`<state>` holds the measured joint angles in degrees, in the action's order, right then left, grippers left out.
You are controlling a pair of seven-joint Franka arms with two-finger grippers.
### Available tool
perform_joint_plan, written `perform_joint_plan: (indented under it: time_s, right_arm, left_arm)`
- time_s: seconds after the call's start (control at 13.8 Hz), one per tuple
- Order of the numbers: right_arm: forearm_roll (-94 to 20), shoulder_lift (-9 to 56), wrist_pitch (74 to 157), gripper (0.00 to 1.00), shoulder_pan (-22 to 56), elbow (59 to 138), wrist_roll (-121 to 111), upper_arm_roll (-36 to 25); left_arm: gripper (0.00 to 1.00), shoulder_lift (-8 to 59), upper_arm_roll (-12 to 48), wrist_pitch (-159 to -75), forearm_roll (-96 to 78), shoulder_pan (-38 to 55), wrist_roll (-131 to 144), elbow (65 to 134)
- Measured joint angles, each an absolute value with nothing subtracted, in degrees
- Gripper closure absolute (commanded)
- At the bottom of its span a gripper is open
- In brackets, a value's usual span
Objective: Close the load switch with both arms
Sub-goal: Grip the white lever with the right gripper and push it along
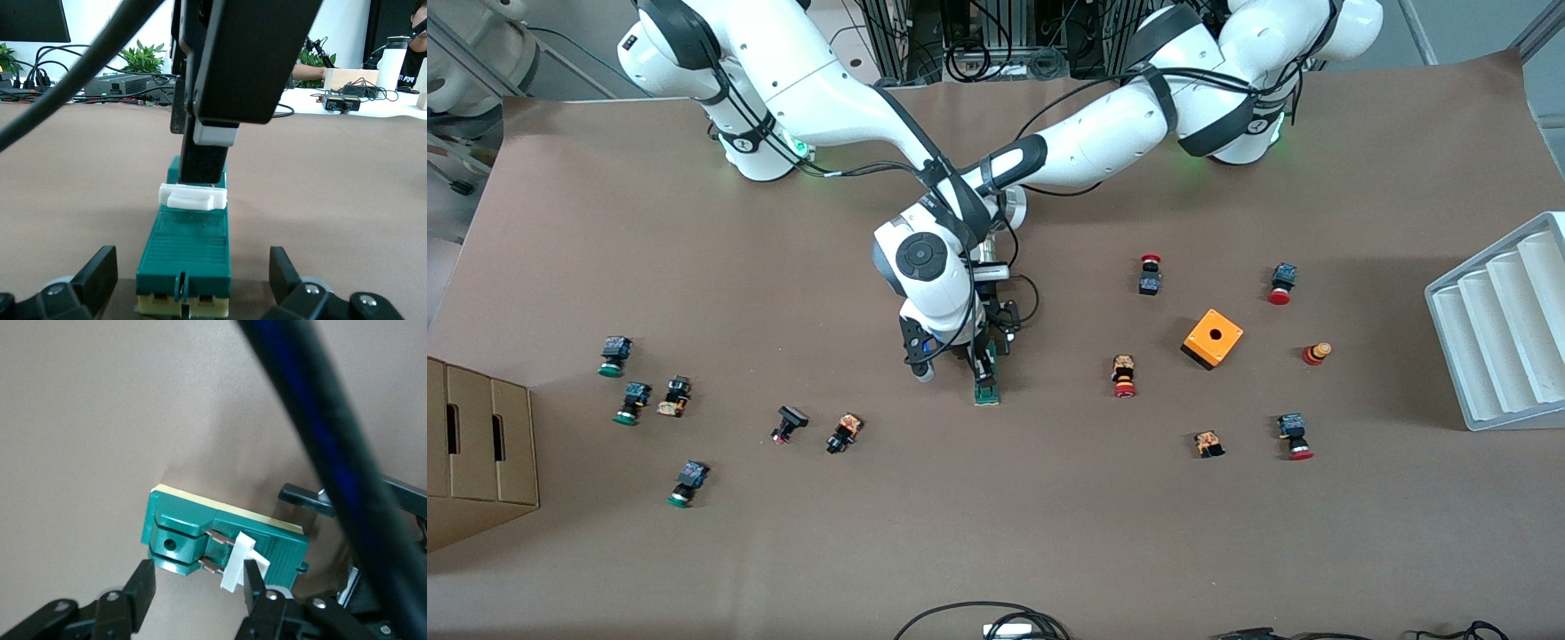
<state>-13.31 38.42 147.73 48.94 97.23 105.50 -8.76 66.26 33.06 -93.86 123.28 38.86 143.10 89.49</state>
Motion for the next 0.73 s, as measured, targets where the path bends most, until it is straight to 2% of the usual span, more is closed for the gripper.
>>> perform_joint_plan:
  time_s: [0.22,0.36,0.51,0.58,0.73]
  right_arm:
    - [-13.3,38.4,147.5,0.38,49.1,97.5,105.5,-8.7]
    - [-13.3,38.4,147.3,0.38,49.2,97.9,105.5,-8.7]
    - [-13.3,38.4,147.2,0.4,49.2,98.0,105.5,-8.7]
    - [-13.3,38.4,147.2,0.4,49.2,98.0,105.5,-8.7]
    - [-13.3,38.4,147.2,0.4,49.2,98.0,105.5,-8.7]
  left_arm:
    - [0.24,66.3,33.1,-93.9,123.3,38.9,143.1,89.5]
    - [0.35,66.3,33.1,-93.8,123.3,38.9,143.1,89.5]
    - [0.36,66.3,33.1,-93.6,123.3,38.9,143.1,89.5]
    - [0.42,66.3,33.1,-93.6,123.3,38.9,143.1,89.5]
    - [0.46,66.3,33.1,-93.6,123.3,38.9,143.1,89.5]
